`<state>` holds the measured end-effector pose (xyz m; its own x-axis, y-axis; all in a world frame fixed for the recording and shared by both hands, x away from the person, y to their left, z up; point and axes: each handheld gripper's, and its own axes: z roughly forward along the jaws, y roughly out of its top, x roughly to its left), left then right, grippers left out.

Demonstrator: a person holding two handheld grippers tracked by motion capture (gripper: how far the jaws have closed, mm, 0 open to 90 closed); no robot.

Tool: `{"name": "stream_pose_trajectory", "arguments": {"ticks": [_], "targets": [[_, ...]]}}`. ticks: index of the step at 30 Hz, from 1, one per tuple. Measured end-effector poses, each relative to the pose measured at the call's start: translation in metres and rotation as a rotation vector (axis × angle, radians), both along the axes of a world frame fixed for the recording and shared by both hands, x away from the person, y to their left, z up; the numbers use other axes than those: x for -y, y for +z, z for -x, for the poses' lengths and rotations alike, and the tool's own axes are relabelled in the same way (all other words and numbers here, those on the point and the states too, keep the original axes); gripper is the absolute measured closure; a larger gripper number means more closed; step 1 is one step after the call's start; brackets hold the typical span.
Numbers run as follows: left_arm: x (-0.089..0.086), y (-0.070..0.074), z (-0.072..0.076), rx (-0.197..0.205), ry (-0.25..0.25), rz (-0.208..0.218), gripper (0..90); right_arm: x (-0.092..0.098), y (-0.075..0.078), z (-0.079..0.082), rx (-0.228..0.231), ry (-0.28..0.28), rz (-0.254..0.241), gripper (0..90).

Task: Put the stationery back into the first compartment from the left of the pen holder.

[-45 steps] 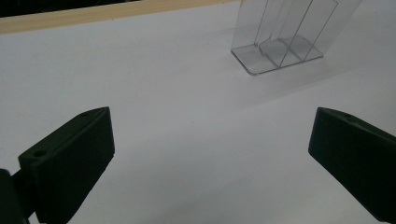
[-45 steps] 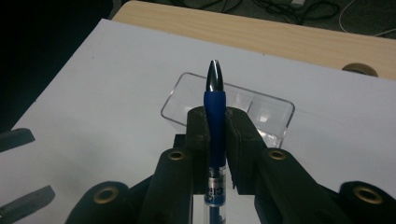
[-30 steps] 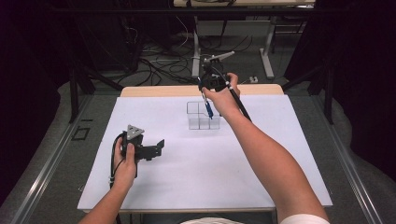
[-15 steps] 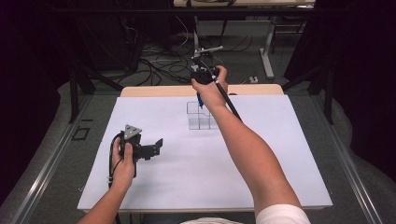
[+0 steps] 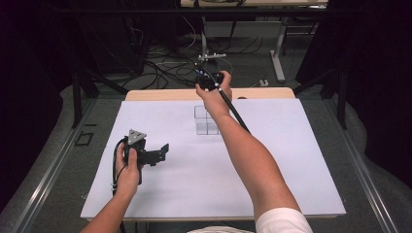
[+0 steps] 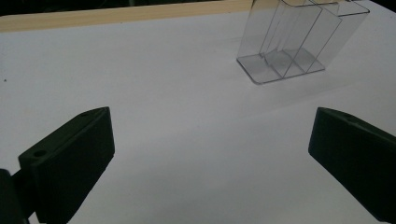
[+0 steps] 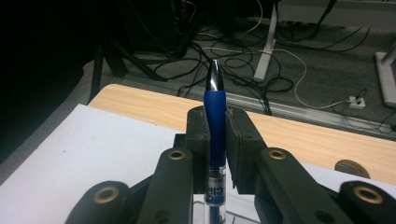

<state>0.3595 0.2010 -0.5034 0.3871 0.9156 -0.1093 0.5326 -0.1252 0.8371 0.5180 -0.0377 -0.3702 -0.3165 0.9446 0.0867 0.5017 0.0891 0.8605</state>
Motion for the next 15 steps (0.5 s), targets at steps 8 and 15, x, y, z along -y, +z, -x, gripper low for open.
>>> {"name": "stream_pose_trajectory", "arguments": {"ticks": [8,15], "targets": [[0.000,0.000,0.000,0.002,0.001,0.004,0.2,-0.001,-0.009,-0.003,0.022,-0.023,0.005,80.3],[-0.001,0.000,0.000,-0.002,0.000,0.003,0.2,-0.005,-0.021,-0.006,0.013,-0.015,0.015,80.3]]}}
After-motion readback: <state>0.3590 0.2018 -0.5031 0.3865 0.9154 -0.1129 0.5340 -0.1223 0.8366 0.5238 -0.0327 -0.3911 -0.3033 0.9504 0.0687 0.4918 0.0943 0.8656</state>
